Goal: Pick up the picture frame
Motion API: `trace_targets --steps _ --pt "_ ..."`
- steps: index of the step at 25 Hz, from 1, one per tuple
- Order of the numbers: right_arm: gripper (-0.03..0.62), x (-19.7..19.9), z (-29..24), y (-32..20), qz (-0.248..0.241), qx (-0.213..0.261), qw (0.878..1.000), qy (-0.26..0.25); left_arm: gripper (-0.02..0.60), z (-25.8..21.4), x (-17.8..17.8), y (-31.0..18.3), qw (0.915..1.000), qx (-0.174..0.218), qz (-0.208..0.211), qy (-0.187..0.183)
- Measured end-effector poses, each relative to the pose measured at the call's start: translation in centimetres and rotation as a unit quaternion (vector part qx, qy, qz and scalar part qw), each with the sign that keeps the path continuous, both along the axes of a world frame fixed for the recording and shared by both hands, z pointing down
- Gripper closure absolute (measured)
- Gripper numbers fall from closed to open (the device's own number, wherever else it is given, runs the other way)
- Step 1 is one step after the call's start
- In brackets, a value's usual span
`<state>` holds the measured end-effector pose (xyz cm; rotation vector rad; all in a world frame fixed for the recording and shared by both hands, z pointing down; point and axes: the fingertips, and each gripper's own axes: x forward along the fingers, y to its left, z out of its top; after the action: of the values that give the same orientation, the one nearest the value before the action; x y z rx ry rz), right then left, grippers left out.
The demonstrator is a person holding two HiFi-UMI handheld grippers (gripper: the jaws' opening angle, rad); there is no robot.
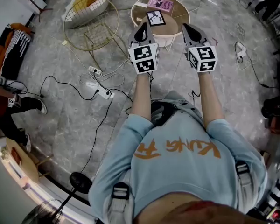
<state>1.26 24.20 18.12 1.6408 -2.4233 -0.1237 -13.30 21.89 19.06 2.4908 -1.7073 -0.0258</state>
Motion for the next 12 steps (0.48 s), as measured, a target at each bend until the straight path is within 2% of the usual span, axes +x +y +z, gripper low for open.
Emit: trace_targets --steps 6,12 --pt "0.596 0.2 0.3 -1.4 0.0 -0.002 1.0 0.002 0.561 0.7 0.5 -0.8 1.0 -0.004 0.006 0.0" --pt "0.597 -0.9 -0.1 -4.0 -0.028 0.005 1.0 0.013 0.561 0.4 -0.9 -3.0 0.9998 0.002 -0.019 0.007"
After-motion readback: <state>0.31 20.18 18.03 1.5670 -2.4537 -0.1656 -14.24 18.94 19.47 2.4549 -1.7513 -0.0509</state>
